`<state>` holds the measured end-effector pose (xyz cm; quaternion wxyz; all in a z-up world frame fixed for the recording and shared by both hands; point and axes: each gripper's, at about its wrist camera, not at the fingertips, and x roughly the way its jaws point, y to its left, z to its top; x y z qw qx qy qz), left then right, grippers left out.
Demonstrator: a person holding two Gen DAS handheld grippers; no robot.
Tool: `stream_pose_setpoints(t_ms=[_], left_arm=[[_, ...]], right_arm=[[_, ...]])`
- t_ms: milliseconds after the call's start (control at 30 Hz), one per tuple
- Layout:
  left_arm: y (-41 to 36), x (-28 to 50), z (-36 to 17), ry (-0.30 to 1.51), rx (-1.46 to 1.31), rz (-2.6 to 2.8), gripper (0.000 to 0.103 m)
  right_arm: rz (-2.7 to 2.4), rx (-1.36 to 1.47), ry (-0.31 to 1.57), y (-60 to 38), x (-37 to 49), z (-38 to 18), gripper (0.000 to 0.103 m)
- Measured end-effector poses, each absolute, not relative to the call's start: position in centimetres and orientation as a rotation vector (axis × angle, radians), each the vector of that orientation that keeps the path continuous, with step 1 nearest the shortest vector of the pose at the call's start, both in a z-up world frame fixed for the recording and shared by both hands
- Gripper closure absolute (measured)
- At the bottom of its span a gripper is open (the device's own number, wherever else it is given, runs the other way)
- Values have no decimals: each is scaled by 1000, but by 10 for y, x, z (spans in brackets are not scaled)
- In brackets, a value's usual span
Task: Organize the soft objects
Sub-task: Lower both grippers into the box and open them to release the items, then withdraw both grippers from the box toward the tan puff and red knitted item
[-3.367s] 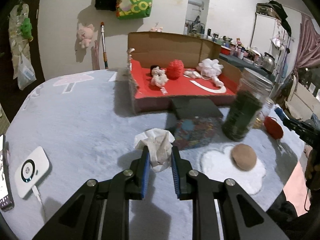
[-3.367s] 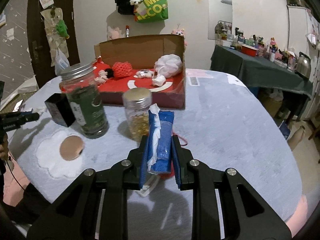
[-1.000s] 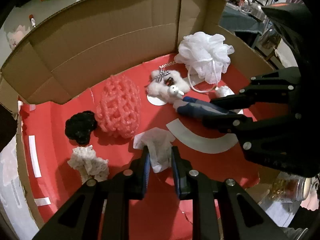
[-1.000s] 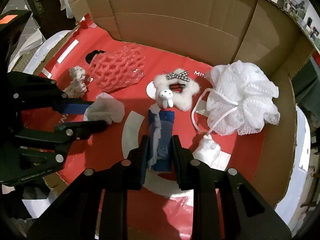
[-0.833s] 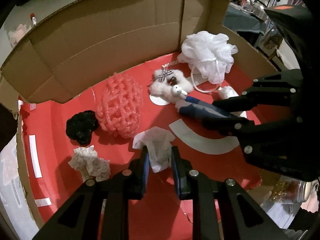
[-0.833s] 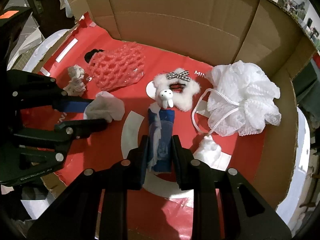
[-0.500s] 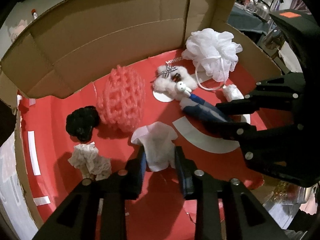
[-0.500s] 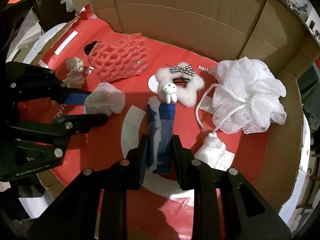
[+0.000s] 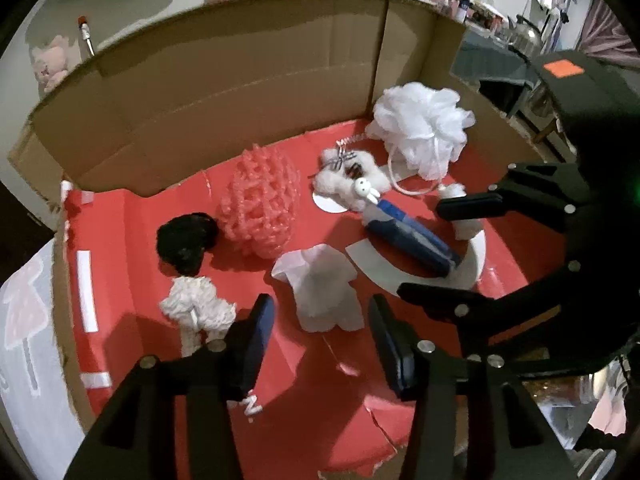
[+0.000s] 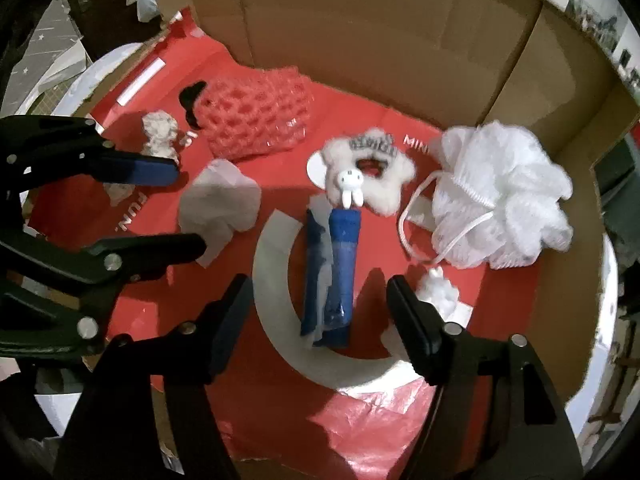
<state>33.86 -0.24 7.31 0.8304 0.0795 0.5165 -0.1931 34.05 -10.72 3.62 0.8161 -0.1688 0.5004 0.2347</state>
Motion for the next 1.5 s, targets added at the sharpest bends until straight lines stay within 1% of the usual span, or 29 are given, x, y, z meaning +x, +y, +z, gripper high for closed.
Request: stream_pose_setpoints(t_ms=[100,167,300,433,500,567,600,733,833,900,1000,1233,1400,1500], left_arm=[[2,328,85,1064,143,-410,46],[6,320,95,1039,121,-412,38],[11,297,118,970,90,-402,31],[14,269,139,890,71,-389,21],[15,257,148,861,59,-388,17],[15,243,156,822,48,-391,12],[15,233,161,796,41,-393,10],[17,199,179,710,37,-382,5],[17,178,186,657,28,-377,3],[17,161,191,609,26,-359,1],[18,140,194,543,31,-331,0],[11,91,182,435,39,-281,0],[5,66,168,393,33,-274,0],[2,54,160,384,33,-272,0]], right_arm=[[498,-357,1053,-107,333,43,35],[482,-369,1030,-107,327,49,35],[462,-358,999,-113,309,68,35],[446,-327,962,-130,294,89,34],[436,-306,931,-136,281,102,33],[435,-287,894,-142,268,116,27],[433,-274,871,-146,259,123,26],[424,-239,790,-158,224,145,26],[394,-243,719,-163,193,158,25],[387,-226,682,-167,176,164,21],[355,-202,618,-175,146,167,20],[271,-171,458,-188,81,156,17],[232,-159,381,-191,48,145,17],[219,-133,358,-195,34,137,14]])
